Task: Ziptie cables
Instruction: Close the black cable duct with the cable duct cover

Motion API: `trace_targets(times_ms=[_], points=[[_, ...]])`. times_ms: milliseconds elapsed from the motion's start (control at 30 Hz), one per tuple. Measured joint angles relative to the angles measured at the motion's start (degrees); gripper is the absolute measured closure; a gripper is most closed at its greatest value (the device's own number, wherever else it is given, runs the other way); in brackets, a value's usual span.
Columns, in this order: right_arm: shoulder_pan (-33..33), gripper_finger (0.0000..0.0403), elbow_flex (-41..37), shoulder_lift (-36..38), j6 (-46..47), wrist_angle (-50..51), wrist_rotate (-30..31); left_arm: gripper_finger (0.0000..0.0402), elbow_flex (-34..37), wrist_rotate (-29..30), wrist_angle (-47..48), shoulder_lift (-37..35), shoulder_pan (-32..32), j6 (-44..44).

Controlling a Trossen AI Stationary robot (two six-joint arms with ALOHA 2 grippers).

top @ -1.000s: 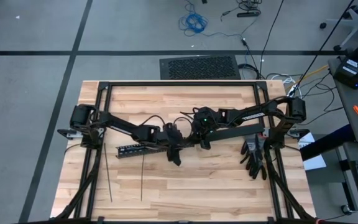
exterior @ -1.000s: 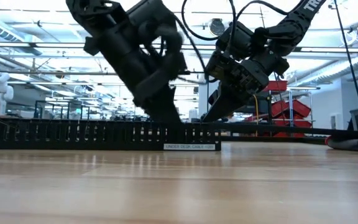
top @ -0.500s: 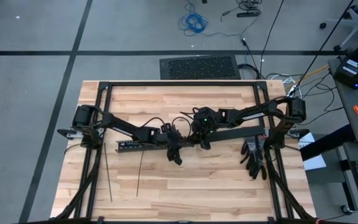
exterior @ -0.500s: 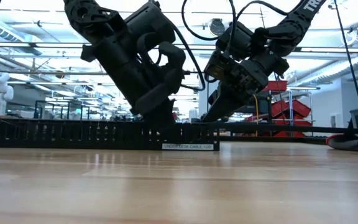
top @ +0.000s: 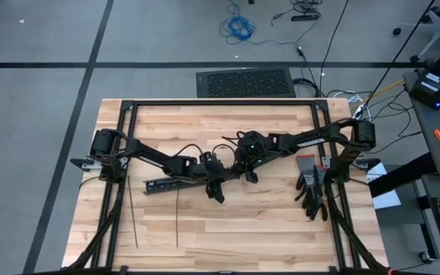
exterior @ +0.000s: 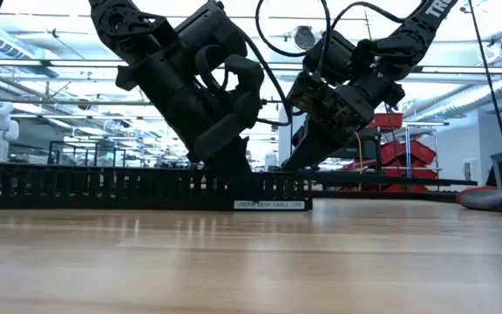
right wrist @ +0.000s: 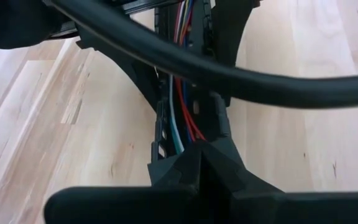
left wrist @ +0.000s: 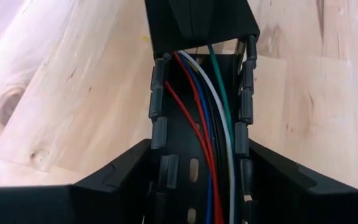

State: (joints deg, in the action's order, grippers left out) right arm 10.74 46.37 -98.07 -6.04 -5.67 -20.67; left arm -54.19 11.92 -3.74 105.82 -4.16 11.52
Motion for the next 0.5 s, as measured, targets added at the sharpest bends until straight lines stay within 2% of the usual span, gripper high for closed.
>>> trace_targets(times_ms=[500], points=[[0.0, 0.0403, 0.0, 0.0, 0.9, -0.1, 0.9, 0.0178, 0.0, -0.1, -0.6, 0.0, 0.0, 0.2]])
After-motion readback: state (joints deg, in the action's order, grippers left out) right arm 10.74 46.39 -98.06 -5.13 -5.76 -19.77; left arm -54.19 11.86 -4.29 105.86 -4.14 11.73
